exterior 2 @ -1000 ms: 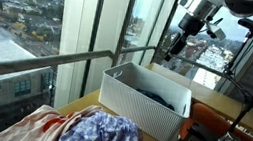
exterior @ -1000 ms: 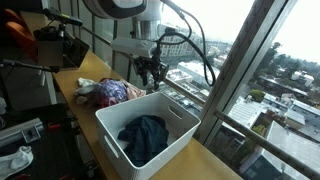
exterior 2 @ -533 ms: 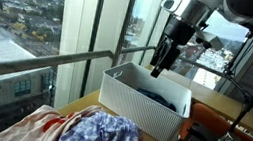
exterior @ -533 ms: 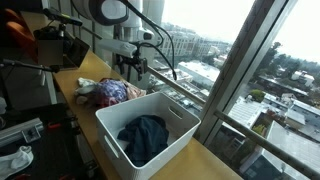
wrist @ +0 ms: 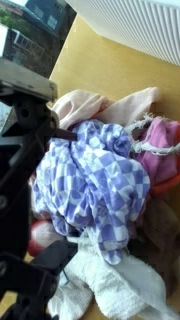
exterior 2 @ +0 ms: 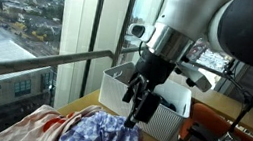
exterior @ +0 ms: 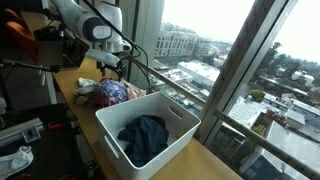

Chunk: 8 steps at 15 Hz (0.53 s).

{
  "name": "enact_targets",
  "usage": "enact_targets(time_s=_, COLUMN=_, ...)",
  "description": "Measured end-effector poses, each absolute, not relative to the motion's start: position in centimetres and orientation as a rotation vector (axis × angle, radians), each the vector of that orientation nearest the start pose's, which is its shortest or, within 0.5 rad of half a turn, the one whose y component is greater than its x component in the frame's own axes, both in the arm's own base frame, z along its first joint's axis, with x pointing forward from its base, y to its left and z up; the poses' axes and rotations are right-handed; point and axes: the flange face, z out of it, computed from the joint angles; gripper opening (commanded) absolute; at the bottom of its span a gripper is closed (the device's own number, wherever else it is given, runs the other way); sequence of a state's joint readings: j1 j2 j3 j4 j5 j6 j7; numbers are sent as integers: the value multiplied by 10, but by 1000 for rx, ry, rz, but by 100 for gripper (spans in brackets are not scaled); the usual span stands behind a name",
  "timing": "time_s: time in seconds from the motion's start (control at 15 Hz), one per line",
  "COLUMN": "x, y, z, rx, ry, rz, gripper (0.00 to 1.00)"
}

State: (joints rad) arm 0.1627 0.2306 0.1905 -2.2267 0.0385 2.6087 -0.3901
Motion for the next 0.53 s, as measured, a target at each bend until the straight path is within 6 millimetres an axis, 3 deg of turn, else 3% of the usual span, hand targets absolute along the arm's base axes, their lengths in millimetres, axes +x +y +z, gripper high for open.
enact_targets(time_s=0.27, x=534, y=205, z=249, rx=-2860, ry=-1087, rz=-186, gripper=100)
enact_targets(time_s=0.33, x=536, y=209, z=241, rx=-2853, ry=-1091, rz=-170, gripper=75)
enact_targets(time_s=0.4, x=537, y=213, z=233, rx=-2846, ry=-1093, rz=-155, gripper=74)
enact_targets(time_s=0.53, x=540, y=220, z=217, rx=-2833, ry=-1094, rz=-128, gripper=58)
